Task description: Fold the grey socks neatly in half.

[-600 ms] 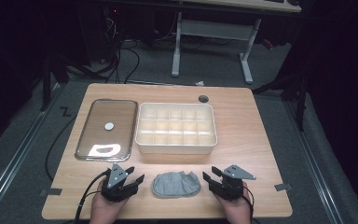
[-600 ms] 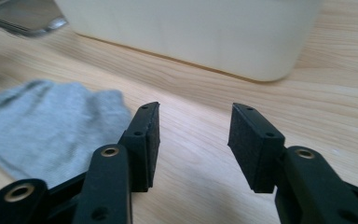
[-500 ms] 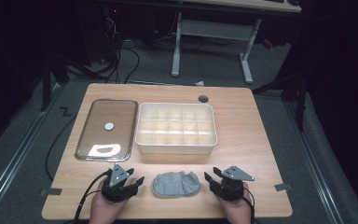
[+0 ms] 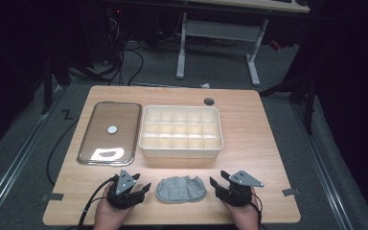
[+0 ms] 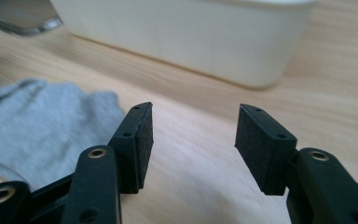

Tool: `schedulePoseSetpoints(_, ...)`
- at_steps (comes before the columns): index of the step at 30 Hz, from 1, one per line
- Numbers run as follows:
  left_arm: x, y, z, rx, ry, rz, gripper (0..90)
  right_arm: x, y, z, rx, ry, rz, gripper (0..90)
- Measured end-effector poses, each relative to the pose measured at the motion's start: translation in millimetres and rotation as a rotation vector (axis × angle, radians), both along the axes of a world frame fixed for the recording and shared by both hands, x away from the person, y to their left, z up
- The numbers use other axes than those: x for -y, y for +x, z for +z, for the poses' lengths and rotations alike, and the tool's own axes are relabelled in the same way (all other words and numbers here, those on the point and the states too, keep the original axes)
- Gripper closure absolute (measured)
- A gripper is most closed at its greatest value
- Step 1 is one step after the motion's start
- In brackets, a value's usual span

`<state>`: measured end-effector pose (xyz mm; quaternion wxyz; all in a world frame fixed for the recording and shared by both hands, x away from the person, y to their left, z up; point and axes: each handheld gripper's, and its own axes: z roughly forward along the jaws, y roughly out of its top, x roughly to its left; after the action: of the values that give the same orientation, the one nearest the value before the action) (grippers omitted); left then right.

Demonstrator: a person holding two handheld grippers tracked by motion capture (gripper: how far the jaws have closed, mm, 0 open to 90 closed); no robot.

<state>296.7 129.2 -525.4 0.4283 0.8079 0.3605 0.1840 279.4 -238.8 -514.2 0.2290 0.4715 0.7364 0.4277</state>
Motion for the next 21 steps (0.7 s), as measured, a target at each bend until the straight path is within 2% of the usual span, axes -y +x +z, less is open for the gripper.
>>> schedulePoseSetpoints(3, -0.3, -0.3, 1.1, 0.008, -0.007, -0.002, 46.4, -6.9, 2.4, 2.6, 0.024, 0.000, 0.017, 48.9)
schedulePoseSetpoints(4, -0.2, -1.1, 2.0, 0.014, -0.011, -0.011, 46.9, -11.3, 2.6, 3.2, 0.043, 0.015, 0.025, 48.8)
schedulePoseSetpoints(8, 1.6, -1.5, 2.4, 0.013, -0.019, -0.020, 47.2, -18.4, -0.8, 2.9, 0.033, 0.016, 0.047, 48.0)
schedulePoseSetpoints(12, 8.8, -5.8, 5.9, 0.012, -0.039, -0.048, 46.9, -21.2, -6.1, 4.8, 0.011, 0.043, 0.076, 46.8)
schedulePoseSetpoints(15, 14.7, -9.3, 8.1, 0.009, -0.047, -0.072, 46.3, -23.5, -11.2, 6.6, 0.006, 0.043, 0.085, 46.7)
schedulePoseSetpoints(21, 31.5, -14.4, 6.5, 0.004, -0.022, -0.123, 46.2, -30.3, -21.0, 6.5, -0.015, 0.010, 0.109, 49.3)
